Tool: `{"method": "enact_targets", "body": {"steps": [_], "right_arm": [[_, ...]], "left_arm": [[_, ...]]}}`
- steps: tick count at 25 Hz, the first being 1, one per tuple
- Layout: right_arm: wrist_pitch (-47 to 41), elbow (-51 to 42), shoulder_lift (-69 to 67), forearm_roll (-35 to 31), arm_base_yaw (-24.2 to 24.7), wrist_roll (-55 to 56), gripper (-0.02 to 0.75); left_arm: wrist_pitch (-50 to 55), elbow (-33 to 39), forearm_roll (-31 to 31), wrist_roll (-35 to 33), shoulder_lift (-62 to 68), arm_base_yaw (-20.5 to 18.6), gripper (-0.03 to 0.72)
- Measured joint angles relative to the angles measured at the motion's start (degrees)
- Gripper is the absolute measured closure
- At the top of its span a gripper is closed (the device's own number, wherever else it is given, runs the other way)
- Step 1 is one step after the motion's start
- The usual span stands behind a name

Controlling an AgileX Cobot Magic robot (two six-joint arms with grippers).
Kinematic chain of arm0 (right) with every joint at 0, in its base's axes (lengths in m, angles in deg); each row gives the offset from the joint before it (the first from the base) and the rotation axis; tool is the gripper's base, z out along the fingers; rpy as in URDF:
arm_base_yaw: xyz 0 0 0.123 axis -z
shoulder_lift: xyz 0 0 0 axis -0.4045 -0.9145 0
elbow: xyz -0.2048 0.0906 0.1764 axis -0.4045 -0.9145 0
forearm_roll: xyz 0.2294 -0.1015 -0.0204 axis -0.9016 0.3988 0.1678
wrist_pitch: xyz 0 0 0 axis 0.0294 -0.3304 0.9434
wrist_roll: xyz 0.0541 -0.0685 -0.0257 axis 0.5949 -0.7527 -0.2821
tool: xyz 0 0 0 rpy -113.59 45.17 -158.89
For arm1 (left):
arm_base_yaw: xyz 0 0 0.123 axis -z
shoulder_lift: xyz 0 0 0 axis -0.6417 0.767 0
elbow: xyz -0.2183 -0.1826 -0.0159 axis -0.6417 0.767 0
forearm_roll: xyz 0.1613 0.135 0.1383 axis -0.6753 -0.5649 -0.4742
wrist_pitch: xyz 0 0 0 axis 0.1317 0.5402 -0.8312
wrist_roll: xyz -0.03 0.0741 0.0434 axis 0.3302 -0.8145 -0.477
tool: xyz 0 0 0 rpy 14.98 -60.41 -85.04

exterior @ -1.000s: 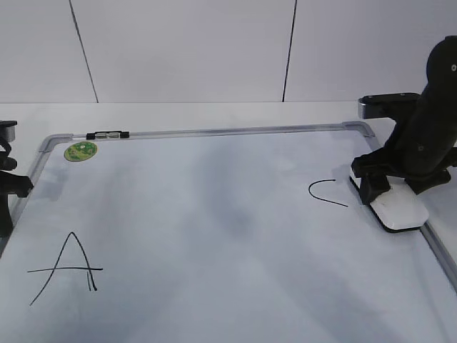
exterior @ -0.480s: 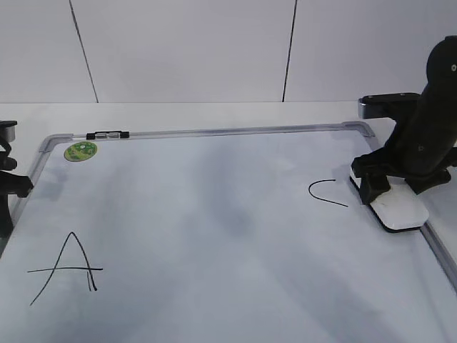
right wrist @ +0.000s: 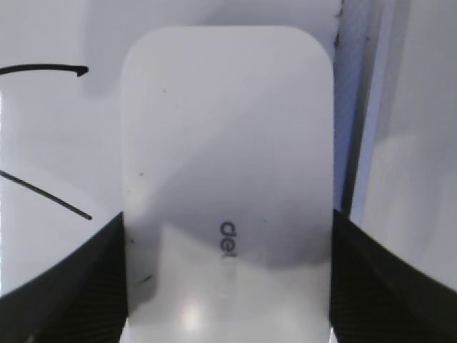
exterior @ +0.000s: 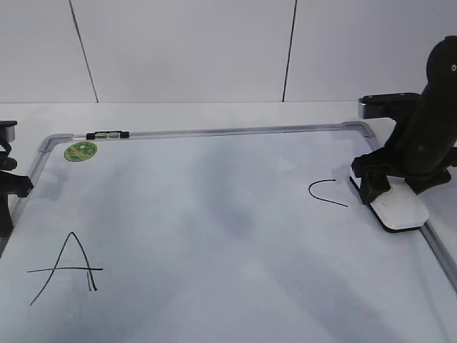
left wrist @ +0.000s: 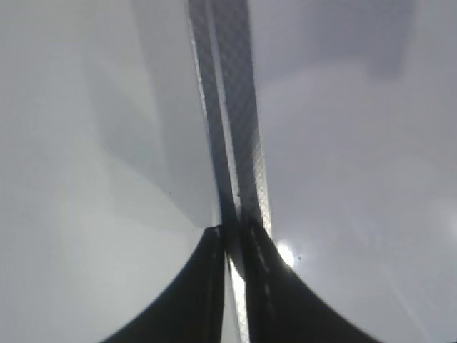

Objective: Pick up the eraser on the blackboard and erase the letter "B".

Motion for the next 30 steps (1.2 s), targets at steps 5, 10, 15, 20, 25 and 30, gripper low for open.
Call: {"method": "enact_targets", "body": {"steps": [5,10,15,20,25,30], "right_arm": [[0.00,0.00,0.00,0.00,0.00,0.76,0.182],[-0.26,0.00,0.00,0.00,0.00,1.48,0.092],[-1.32,0.32,0.00,0.03,0.00,1.56,0.072],[-5.15,3.52,0.00,0.03,0.00,1.56,0.070],[-11.58,7.00,0.00,0.03,0.00,1.56,0.070],[-18.98,11.17,0.00,0.03,0.00,1.56,0.079]], "left_arm": [[0.00,0.00,0.00,0.00,0.00,0.00,0.650],[-0.09,0.00,0.00,0.00,0.00,0.00,0.650],[-0.09,0.00,0.10,0.00,0.00,0.00,0.650],[-0.09,0.00,0.08,0.00,0.00,0.00,0.650],[-0.09,0.00,0.22,0.00,0.00,0.00,0.650],[-0.09,0.00,0.27,0.00,0.00,0.00,0.650]]}}
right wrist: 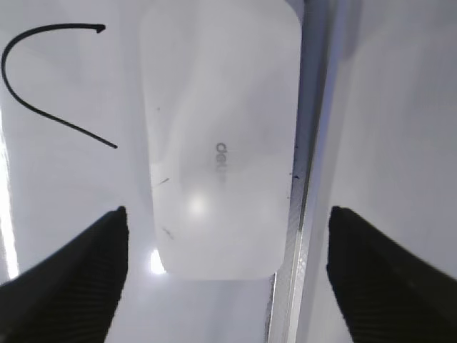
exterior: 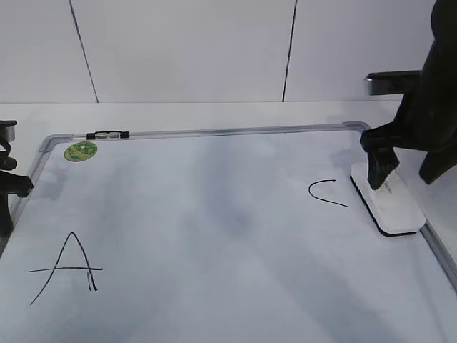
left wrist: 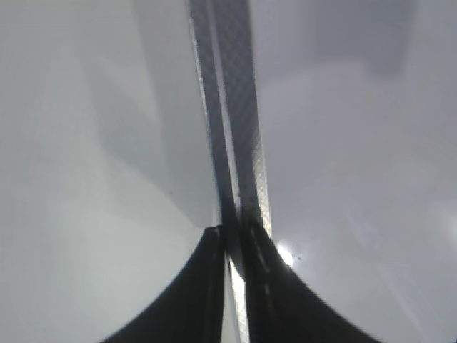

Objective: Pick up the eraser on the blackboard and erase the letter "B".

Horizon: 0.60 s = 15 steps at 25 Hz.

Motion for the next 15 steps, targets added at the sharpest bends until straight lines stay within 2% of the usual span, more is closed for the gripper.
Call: {"method": "enact_targets", "body": {"steps": [2,8,15], "right_arm": [[-2.83,2.54,0.00,0.00,0.00,0.04,0.096],[-3.86,5.14,0.00,-0.21,0.00,0.04,0.153],[-4.08,5.14,5.03,-1.06,0.00,0.04,0.162]], "left_arm": [[0.00,0.00,0.00,0.00,0.00,0.00,0.650],[0.00,0.00,0.00,-0.02,0.00,0.00,0.650],[-0.17,0.00,0.00,-1.16,0.00,0.00,0.601]]}}
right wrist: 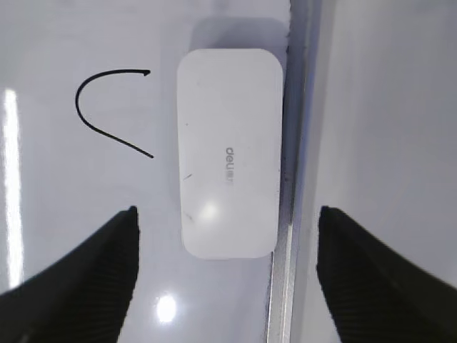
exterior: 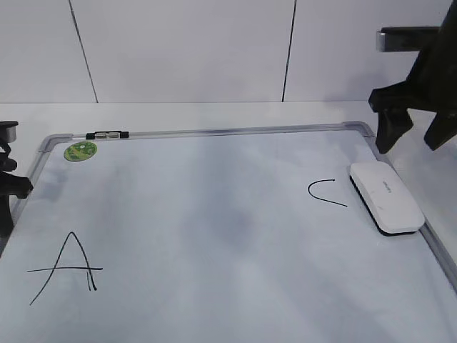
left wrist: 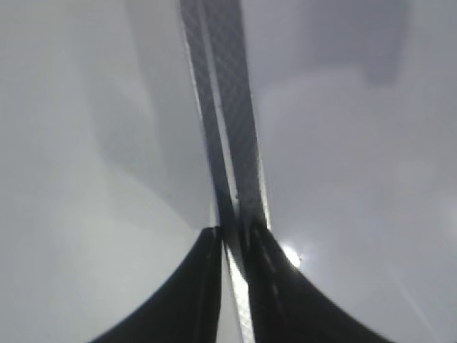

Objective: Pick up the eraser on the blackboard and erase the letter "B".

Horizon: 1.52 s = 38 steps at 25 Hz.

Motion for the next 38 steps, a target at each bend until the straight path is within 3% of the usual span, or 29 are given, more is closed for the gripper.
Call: {"method": "enact_targets", "body": {"steps": [6,14,24,31,38], "right_arm": [[-0.31,-0.21,6.86,-0.33,0.00,0.09,0.164],[-0.55,-2.30,16.70,-0.66,0.00,1.49,0.165],[-1.18,-19.34,32.04,-1.16,0.00,1.88,0.167],[-1.30,-30.19,41.86,-1.52,0.00,2.09,0.169],[-1.30,-38.72,54.13,-1.73,0.00,2.21,0.169]], "left_arm": [[-0.96,0.00,-0.21,-0.34,-1.05,0.00,0.570],[2.15,0.00,-0.21,0.48,-5.78,0.00,0.461],[16.53,0.00,-0.21,1.03,-7.83,0.00,0.451],[17.41,0.35,3.06,1.03,-13.43,0.00,0.450],[18.04,10.21,3.59,1.03,-28.27,0.00,0.450]]}}
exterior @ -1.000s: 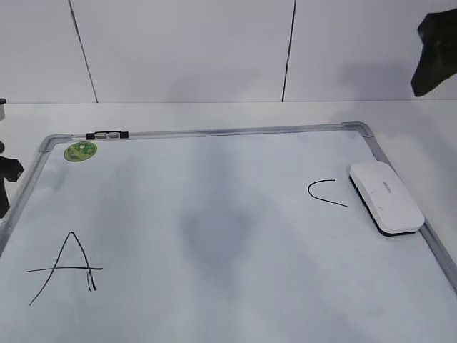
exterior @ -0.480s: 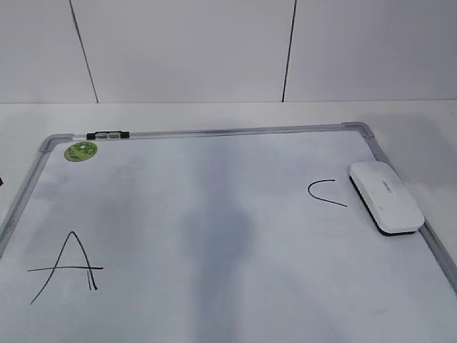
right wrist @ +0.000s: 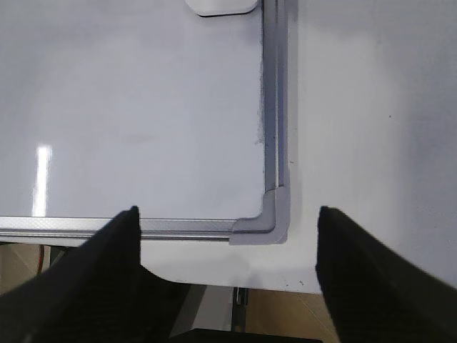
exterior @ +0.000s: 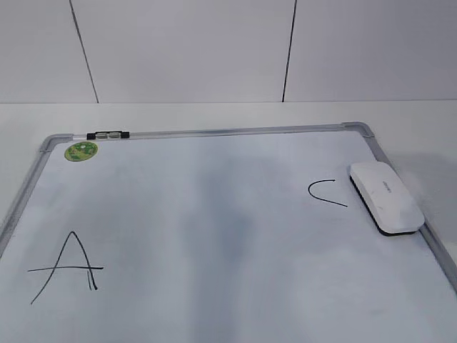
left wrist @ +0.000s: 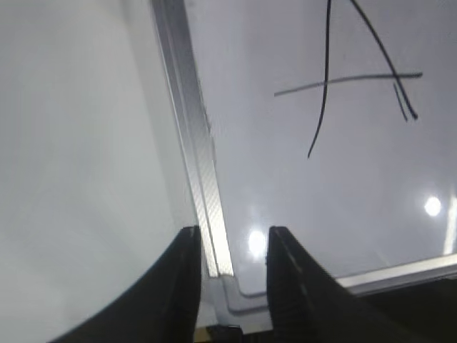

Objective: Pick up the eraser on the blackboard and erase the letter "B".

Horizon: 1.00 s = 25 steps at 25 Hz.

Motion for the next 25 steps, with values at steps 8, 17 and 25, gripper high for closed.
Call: {"method": "enact_targets", "body": {"steps": [8,17,25], "right_arm": [[-0.73,-3.82,16.17,0.05,0.00,0.00,0.169],[-1.20,-6.55,28.96,2.16,0.00,0.00,0.169],[1.93,-13.39,35.71,4.78,0.00,0.00,0.170]], "left_arm": [[0.86,4.08,-2.17,0.00,-22.51,0.00,0.449],[2.58,4.12,-2.30,0.00,-46.57,0.00,0.450],[2.04,7.79,-4.56,-0.26,-59.43,0.00,0.450]]}}
